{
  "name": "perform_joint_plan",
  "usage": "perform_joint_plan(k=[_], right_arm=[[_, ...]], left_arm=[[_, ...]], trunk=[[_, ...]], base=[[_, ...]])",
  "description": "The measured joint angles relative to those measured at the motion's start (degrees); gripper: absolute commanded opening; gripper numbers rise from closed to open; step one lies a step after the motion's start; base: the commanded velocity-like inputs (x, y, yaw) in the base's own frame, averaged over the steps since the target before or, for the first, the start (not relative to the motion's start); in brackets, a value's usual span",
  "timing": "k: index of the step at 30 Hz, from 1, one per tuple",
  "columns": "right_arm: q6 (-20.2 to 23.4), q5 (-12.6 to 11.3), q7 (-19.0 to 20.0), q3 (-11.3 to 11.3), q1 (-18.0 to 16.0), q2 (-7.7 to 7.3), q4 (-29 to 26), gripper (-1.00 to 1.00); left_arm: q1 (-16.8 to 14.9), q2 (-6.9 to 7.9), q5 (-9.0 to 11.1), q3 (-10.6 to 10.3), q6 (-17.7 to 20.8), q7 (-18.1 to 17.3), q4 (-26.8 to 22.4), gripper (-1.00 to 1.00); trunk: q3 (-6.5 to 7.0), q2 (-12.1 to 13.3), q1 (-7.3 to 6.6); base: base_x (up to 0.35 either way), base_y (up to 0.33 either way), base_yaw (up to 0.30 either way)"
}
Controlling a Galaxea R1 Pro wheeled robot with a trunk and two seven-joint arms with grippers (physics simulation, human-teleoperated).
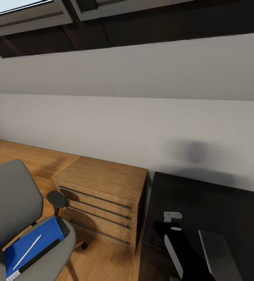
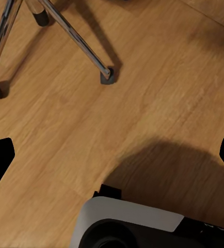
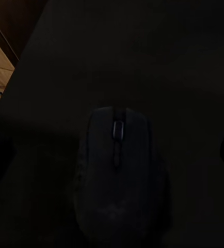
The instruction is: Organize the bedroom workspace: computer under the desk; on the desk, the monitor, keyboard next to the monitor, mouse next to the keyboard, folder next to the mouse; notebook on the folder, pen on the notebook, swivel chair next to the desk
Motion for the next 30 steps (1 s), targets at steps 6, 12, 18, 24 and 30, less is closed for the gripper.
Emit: perform_joint_plan(k=[6, 12, 18, 24, 30], right_arm=[[0.0, 0.0, 0.0, 0.0, 0.0, -0.07, 0.0, 1.0], [0.0, 0.0, 0.0, 0.0, 0.0, -0.09, 0.0, 1.0], [0.0, 0.0, 0.0, 0.0, 0.0, -0.09, 0.0, 1.0], [0.0, 0.0, 0.0, 0.0, 0.0, -0.16, 0.0, 1.0], [-0.1, 0.0, 0.0, 0.0, 0.0, -0.18, 0.0, 1.0]], left_arm=[[0.0, 0.0, 0.0, -0.1, 0.0, -0.1, 0.0, 1.0], [0.0, 0.0, -0.1, -0.1, 0.0, -0.1, 0.0, 1.0], [0.0, 0.0, -0.1, -0.1, 0.0, -0.2, 0.0, 1.0], [0.0, 0.0, -0.1, -0.1, 0.0, -0.2, 0.0, 1.0], [0.0, 0.05, -0.1, 0.0, 0.0, -0.2, 0.0, 1.0]], trunk=[[0.0, 0.0, 0.0], [0.0, 0.0, 0.0], [0.0, 0.0, 0.0], [0.0, 0.0, 0.0], [-0.17, -0.4, 0.21]], base=[[0.0, 0.0, 0.0], [-0.023, 0.0, 0.0], [-0.013, 0.0, 0.0], [-0.002, 0.0, 0.0], [0.0, 0.0, 0.0]])
